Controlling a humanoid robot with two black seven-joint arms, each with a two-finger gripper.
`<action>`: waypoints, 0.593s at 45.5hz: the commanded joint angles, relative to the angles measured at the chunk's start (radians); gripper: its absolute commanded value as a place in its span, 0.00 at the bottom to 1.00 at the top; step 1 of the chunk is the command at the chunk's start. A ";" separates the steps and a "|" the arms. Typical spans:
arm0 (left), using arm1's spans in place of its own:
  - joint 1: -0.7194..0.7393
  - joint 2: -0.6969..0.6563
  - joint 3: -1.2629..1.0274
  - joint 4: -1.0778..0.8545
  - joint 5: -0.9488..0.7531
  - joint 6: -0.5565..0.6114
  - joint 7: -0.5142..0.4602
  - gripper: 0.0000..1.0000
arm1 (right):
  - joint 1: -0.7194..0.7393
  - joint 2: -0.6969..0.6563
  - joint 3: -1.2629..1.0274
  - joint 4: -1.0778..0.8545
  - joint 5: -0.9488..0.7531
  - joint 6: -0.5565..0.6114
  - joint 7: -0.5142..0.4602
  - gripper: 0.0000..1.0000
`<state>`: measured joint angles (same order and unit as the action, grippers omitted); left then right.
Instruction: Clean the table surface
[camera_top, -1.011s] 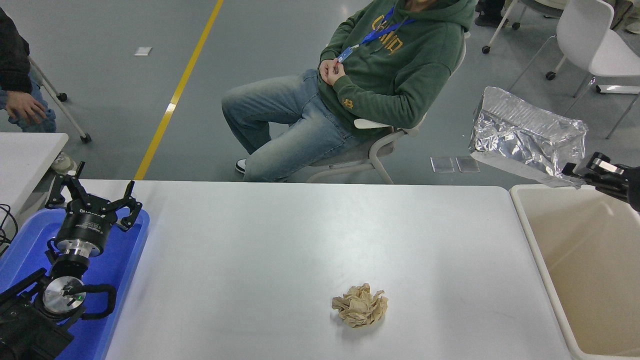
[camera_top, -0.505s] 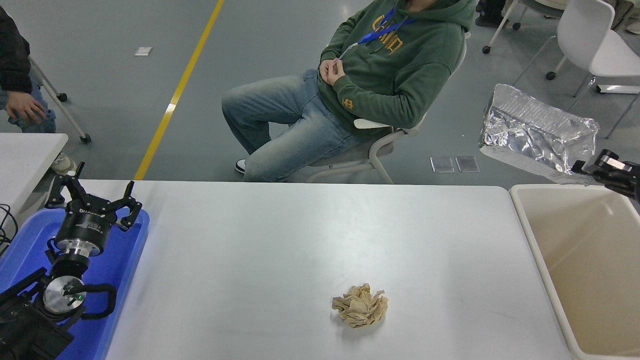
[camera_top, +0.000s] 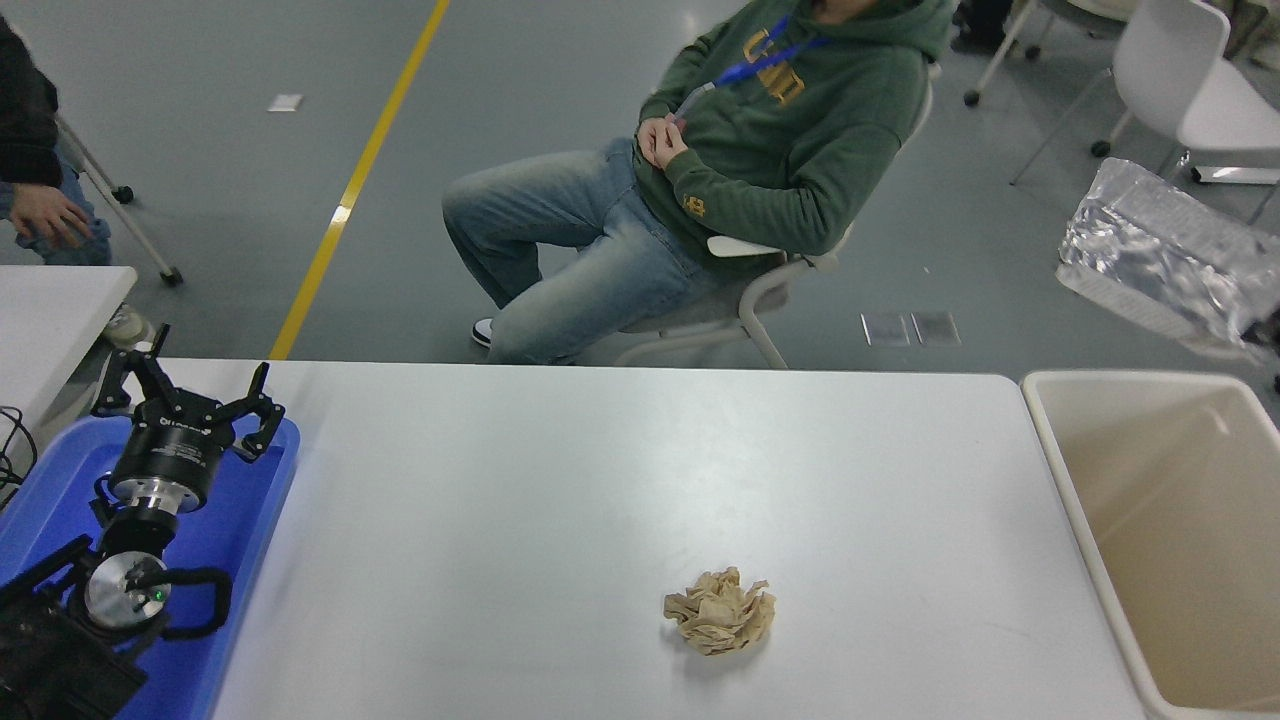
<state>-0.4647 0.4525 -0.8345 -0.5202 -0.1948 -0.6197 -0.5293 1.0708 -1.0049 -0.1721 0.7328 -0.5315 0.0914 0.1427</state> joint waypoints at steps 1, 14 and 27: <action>0.000 0.000 0.000 0.000 0.000 0.000 0.000 1.00 | -0.077 0.124 0.002 -0.289 0.073 -0.002 -0.002 0.00; 0.001 0.000 0.000 0.000 0.000 0.000 0.000 1.00 | -0.133 0.193 0.000 -0.342 0.130 -0.111 -0.003 0.00; 0.001 0.000 0.000 0.000 0.000 0.000 0.000 1.00 | -0.181 0.270 0.002 -0.346 0.145 -0.223 -0.017 0.00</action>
<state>-0.4635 0.4525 -0.8345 -0.5200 -0.1947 -0.6197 -0.5292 0.9265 -0.8008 -0.1716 0.4114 -0.4120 -0.0466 0.1365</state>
